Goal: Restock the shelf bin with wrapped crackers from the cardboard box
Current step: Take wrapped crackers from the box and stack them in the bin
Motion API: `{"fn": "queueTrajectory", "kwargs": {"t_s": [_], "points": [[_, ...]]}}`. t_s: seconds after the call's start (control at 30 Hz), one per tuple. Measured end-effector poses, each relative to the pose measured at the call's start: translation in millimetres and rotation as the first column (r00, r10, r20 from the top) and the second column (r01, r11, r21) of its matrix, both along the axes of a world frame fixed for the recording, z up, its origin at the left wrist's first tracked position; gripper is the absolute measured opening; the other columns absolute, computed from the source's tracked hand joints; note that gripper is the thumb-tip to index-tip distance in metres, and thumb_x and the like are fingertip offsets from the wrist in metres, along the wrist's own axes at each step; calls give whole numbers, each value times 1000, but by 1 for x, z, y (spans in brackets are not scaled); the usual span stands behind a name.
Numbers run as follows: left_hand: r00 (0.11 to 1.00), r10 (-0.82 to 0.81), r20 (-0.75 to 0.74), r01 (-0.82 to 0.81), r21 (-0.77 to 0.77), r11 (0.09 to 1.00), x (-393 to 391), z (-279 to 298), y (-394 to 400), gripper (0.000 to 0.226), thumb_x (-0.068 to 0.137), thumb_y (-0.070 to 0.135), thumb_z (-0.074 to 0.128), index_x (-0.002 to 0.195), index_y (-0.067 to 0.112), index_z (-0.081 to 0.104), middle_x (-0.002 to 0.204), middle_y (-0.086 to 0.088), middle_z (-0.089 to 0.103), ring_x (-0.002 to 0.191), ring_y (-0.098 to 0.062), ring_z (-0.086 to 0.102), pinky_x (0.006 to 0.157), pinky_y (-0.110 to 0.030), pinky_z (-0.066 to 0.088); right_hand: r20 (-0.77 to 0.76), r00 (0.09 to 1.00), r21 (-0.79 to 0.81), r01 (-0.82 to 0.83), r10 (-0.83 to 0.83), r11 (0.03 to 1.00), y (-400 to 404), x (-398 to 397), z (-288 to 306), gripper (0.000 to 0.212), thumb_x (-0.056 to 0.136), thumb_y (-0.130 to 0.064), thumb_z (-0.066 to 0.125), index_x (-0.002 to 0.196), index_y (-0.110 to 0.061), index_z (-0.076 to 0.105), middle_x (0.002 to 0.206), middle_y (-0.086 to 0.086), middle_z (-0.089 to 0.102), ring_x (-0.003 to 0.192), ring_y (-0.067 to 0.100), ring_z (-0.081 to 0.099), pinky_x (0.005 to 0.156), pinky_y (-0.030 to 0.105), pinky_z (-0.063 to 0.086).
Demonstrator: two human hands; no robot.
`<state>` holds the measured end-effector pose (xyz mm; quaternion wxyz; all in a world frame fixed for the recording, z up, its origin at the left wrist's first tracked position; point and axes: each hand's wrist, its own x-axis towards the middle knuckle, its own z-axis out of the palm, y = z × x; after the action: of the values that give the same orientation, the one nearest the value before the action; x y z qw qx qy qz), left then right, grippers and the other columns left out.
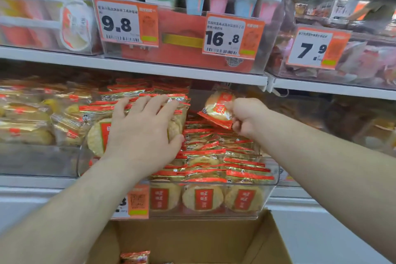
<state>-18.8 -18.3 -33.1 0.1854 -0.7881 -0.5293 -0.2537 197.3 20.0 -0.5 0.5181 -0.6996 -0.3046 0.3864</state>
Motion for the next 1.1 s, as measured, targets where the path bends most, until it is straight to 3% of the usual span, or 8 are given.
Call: {"fn": "queueTrajectory", "kwargs": {"t_s": [0.1, 0.23, 0.37, 0.57, 0.77, 0.87, 0.97, 1.1], "points": [[1000, -10, 27, 10, 32, 999, 1, -3, 2, 65, 73, 56, 52, 131, 27, 56, 134, 3, 57, 123, -25, 53, 106, -56, 27, 120, 993, 60, 3, -10, 998, 31, 2, -8, 13, 94, -6, 54, 105, -8, 60, 75, 4, 51, 55, 11, 37, 41, 21, 30], [998, -18, 57, 14, 56, 998, 3, -5, 3, 63, 71, 54, 53, 128, 27, 59, 132, 3, 59, 121, -25, 54, 105, -57, 30, 292, 956, 102, -73, 40, 992, 62, 0, -18, 20, 96, -13, 55, 115, -11, 60, 106, 7, 65, 67, 12, 47, 51, 22, 37], [998, -15, 66, 10, 73, 997, 3, -7, 5, 63, 71, 54, 53, 127, 26, 59, 131, 3, 59, 121, -25, 54, 105, -55, 30, 482, 876, 94, -76, 22, 993, 81, -6, -28, 12, 95, -14, 55, 106, -11, 60, 103, 6, 65, 88, 20, 60, 76, 31, 55], [997, -21, 78, 13, 102, 995, 3, -8, 5, 62, 71, 53, 53, 127, 25, 60, 132, 2, 59, 121, -25, 54, 104, -54, 31, 684, 727, 14, 70, -60, 997, 82, -14, -31, 24, 96, -18, 50, 115, -5, 59, 110, 10, 66, 100, 27, 64, 76, 30, 52], [998, -12, 60, 6, 99, 995, 5, -10, 4, 64, 72, 52, 53, 129, 23, 59, 133, -1, 59, 122, -27, 54, 105, -58, 31, 635, 762, -91, -89, 127, 992, 80, -24, -25, 34, 95, -21, 49, 124, -7, 59, 119, 7, 61, 104, 26, 60, 89, 37, 52], [999, -2, 35, 1, 46, 999, 5, -9, 2, 67, 74, 54, 50, 135, 25, 54, 138, 0, 54, 128, -27, 49, 109, -59, 26, 586, 785, -128, -154, 200, 980, 71, -22, -22, 37, 94, -19, 50, 130, -7, 56, 103, 3, 51, 91, 22, 49, 81, 32, 42], [999, -8, 41, 7, 30, 1000, 4, -7, 0, 71, 72, 57, 49, 136, 27, 51, 141, 0, 52, 132, -26, 45, 111, -59, 21, 629, 763, -131, -86, 150, 988, 66, -14, -21, 32, 93, -17, 51, 122, -6, 59, 89, 1, 55, 86, 21, 54, 82, 31, 46], [999, -4, 51, 1, 62, 998, 4, -3, -7, 78, 68, 59, 52, 138, 26, 50, 146, -5, 48, 139, -30, 38, 112, -60, 10, 670, 740, -81, -10, 62, 997, 48, -16, -17, 29, 88, -20, 55, 112, -4, 59, 108, 13, 64, 102, 33, 61, 91, 43, 54]]}}
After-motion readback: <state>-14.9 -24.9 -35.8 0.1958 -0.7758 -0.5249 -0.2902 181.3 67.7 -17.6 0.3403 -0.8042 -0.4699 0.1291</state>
